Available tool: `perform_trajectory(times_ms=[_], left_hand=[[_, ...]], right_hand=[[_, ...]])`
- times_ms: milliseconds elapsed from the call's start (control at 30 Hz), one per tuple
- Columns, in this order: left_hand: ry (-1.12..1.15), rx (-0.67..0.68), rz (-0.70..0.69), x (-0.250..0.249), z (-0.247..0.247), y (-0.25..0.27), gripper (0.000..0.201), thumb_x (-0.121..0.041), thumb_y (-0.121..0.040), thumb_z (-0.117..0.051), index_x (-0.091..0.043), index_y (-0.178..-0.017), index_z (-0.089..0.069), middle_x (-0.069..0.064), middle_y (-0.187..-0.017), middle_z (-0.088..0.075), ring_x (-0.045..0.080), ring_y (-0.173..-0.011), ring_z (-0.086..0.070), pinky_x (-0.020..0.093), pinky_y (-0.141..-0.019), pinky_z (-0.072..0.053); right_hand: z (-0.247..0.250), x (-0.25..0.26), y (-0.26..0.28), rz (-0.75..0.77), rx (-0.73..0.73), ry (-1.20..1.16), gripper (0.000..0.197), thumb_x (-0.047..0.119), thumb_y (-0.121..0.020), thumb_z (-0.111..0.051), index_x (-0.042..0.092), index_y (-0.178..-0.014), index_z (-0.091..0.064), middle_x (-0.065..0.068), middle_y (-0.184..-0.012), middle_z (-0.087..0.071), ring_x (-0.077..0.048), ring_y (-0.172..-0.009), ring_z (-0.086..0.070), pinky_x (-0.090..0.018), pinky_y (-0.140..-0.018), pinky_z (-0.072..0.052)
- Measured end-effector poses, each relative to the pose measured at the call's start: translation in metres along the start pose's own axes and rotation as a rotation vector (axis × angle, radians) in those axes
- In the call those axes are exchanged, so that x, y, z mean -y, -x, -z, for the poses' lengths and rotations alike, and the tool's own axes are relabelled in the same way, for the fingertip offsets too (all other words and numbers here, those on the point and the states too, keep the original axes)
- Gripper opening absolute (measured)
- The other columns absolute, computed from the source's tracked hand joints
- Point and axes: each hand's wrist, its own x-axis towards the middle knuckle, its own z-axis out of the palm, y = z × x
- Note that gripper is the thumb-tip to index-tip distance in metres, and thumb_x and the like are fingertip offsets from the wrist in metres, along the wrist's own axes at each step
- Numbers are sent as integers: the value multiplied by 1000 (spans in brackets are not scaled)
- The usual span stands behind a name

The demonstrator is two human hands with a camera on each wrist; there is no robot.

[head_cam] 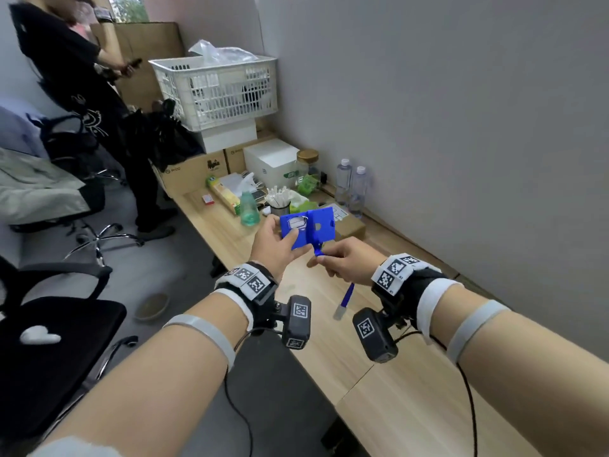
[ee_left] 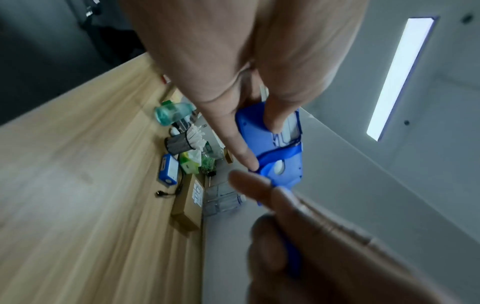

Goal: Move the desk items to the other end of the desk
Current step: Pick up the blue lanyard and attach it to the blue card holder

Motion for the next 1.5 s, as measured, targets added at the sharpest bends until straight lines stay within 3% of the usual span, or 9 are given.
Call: perform_trajectory(times_ms=[267,467,667,867,1000,1200,1300,1400,1500], left_hand=[[-409,235,-22,3,9,2,19,3,-98,-51,-6,-115,-55,14,-109,-69,29,-98,-71,39,-73,-63],[134,292,230,-7,12,4,33,-3,-99,-52,-13,-129,-58,14,-109,-70,24,-87,-69,29,-70,-61],[368,56,162,-1,1,-17,23,1,-99,-49,0,-121,-53,16,-109,-67,20,-81,-73,27,-67,-61],[-17,-183,80,26,-2,-30,18,5,-96,-54,-1,-113,-53,23,-120,-61,36,-100,-71,43,-79,-61],[-342,-119,13,43,-1,-33,16,6,-94,-56,-7,-94,-46,23,-112,-63,28,-93,-72,41,-75,-62],[-629,11,-55,68,15,-41,30,4,-85,-63,-17,-77,-44,5,-79,-64,19,-74,-62,40,-73,-56],[-613,95,-13,76,31,-53,30,12,-83,-58,-16,-79,-49,-7,-104,-69,15,-94,-69,32,-79,-55],[-554,199,82,83,49,-73,31,15,-80,-53,-16,-83,-57,-1,-124,-63,16,-109,-66,37,-86,-55],[-327,78,236,93,70,-102,23,8,-83,-56,-13,-93,-58,7,-128,-57,30,-108,-65,45,-89,-56]], right_hand=[[49,-5,-37,40,-169,269,27,32,-97,-55,26,-72,-63,8,-67,-59,-8,-63,-53,-28,-62,-39],[53,-37,-51,-20,-145,-94,28,27,-99,-53,5,-90,-68,6,-59,-52,-11,-50,-46,-26,-55,-40],[6,-44,-49,7,-58,-52,27,23,-101,-47,17,-94,-73,11,-61,-48,-2,-51,-47,-25,-61,-40],[-16,-35,-56,-122,-28,-345,20,14,-100,-48,8,-83,-58,-8,-69,-63,-18,-53,-58,-27,-54,-56],[-18,-38,-64,-247,-142,-621,6,7,-96,-51,9,-94,-45,-23,-74,-67,-26,-52,-61,-31,-49,-57],[-36,-51,-84,-397,-54,-874,24,30,-100,-48,7,-105,-49,-27,-102,-70,-34,-84,-71,-44,-76,-58],[-46,-55,-100,-445,-15,-894,33,40,-100,-47,9,-101,-60,-19,-104,-73,-31,-96,-72,-41,-81,-58],[-58,-59,-123,-478,-60,-829,18,18,-100,-44,14,-88,-56,-19,-98,-72,-30,-86,-72,-44,-83,-57],[-70,-67,-152,-509,-82,-800,22,2,-95,-42,17,-89,-56,-15,-100,-66,-24,-80,-67,-44,-76,-58]])
